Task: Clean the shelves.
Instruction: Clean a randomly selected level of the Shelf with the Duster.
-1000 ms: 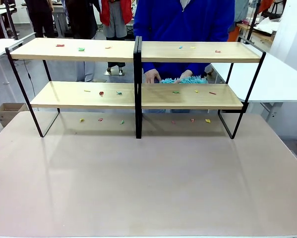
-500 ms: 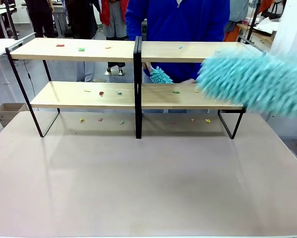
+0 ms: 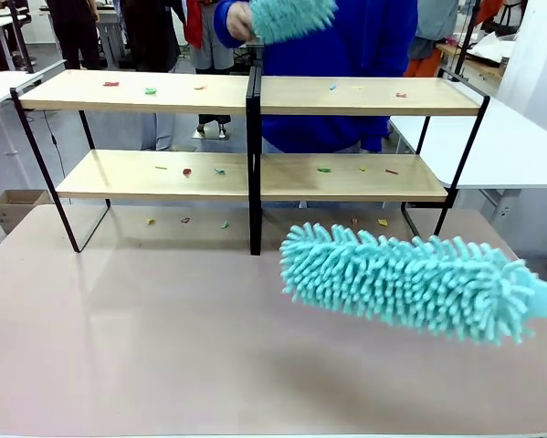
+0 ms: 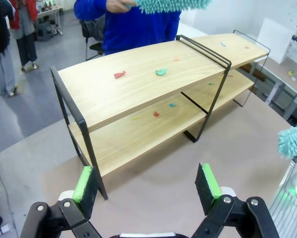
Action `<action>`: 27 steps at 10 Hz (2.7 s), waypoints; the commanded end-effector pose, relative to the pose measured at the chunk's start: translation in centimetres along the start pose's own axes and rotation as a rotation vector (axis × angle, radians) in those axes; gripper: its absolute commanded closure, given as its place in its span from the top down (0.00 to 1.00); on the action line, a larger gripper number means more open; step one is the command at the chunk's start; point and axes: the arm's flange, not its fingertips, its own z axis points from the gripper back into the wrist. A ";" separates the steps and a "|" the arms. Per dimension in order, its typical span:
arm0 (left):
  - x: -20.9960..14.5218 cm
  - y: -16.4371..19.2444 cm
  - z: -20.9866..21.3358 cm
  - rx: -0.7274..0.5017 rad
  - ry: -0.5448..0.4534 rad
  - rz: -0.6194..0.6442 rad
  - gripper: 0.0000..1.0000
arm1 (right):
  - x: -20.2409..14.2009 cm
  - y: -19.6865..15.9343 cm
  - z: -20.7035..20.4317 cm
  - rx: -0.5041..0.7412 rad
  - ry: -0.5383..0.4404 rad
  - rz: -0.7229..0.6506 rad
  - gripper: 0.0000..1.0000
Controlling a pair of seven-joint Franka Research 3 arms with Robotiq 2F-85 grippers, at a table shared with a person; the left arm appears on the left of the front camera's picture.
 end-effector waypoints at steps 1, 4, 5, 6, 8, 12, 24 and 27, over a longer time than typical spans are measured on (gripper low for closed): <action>-0.1 -0.1 0.0 0.009 0.014 0.010 1.00 | 2.6 2.5 -3.6 -0.096 0.158 -0.048 0.12; -0.1 -0.1 0.0 0.009 0.014 0.010 1.00 | 11.3 2.6 -9.1 -0.136 0.148 -0.072 0.12; -0.1 -0.1 0.0 0.009 0.014 0.010 1.00 | 13.6 2.7 -11.6 -0.152 0.100 -0.113 0.12; -0.1 -0.1 0.0 0.009 0.014 0.010 1.00 | 15.3 2.9 -14.2 -0.161 0.043 -0.150 0.06; -0.1 -0.1 0.0 0.009 0.014 0.010 1.00 | 18.4 4.5 -17.8 -0.123 -0.086 -0.191 0.06; -0.1 -0.1 0.0 0.009 0.014 0.010 1.00 | 18.5 4.2 -17.6 -0.117 -0.052 -0.180 0.06; -0.1 -0.1 0.0 0.009 0.014 0.010 1.00 | 31.2 4.1 -28.5 -0.241 -0.484 -0.523 0.00; -0.1 -0.1 0.0 0.009 0.014 0.010 1.00 | 33.6 3.4 -30.6 -0.333 -0.549 -0.554 0.00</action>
